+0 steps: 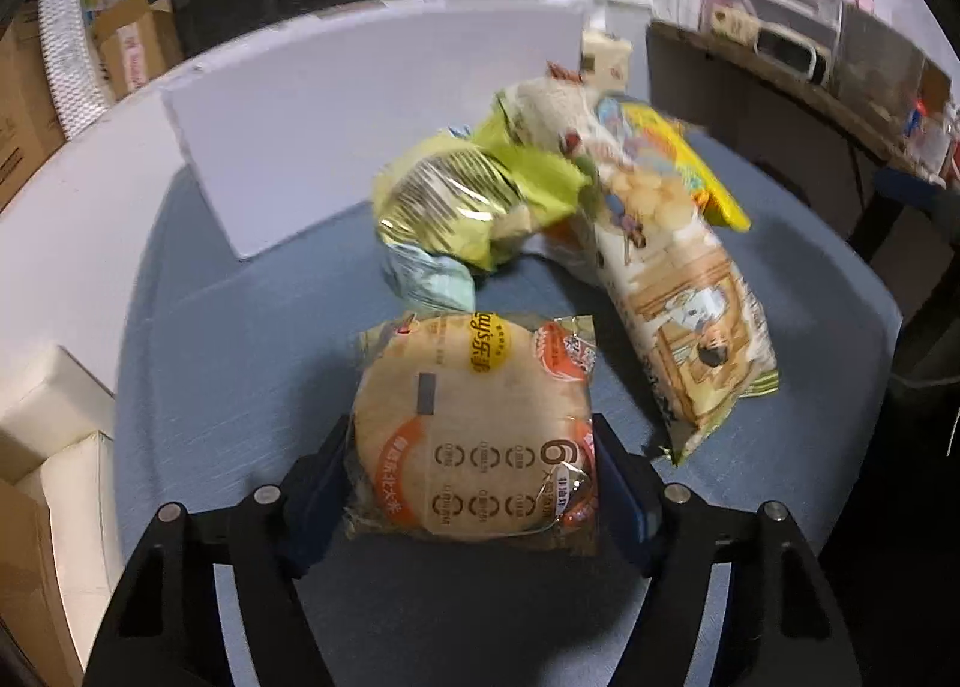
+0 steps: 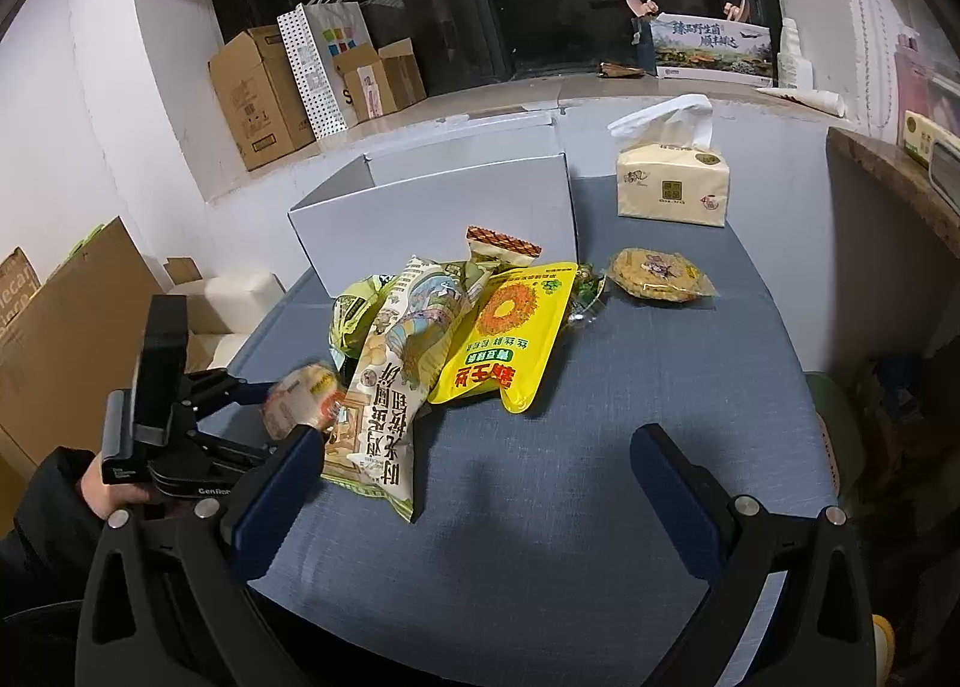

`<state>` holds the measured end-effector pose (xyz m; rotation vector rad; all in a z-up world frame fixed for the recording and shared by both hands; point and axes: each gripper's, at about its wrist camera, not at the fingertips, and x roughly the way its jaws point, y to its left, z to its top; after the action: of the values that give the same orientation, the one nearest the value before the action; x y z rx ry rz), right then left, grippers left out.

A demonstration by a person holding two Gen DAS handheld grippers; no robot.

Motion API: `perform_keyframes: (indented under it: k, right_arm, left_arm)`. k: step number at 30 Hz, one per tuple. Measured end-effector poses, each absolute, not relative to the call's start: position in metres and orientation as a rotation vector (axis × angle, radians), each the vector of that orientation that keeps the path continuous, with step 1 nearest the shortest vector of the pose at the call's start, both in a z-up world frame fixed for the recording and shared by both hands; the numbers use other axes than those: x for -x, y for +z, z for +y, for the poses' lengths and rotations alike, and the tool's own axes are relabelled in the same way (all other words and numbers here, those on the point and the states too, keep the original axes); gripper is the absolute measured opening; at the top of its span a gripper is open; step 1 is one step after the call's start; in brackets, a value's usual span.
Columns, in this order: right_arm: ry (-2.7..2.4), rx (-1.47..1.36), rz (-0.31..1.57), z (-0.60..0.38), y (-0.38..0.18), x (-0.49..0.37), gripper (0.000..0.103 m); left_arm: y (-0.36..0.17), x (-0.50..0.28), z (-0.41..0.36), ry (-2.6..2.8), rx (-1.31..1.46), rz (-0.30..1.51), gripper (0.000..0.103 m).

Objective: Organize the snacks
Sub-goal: 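Grasp the round bread bun with the left gripper while the right grasps the tall cracker bag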

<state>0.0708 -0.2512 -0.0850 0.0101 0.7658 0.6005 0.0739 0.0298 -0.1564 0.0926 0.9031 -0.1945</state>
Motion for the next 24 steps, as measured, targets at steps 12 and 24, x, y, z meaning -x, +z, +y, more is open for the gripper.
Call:
perform_keyframes:
  k: [12,24]
  right_arm:
    - [0.650,0.166,0.841,-0.170,-0.095,-0.112,0.103]
    - [0.682,0.218,0.953,-0.113,-0.135,-0.147,0.102]
  left_arm:
    - [-0.086,-0.028,0.056,-0.145,0.016,0.692,0.077]
    - [-0.073,-0.007,0.052,-0.133,0.020,0.643,0.077]
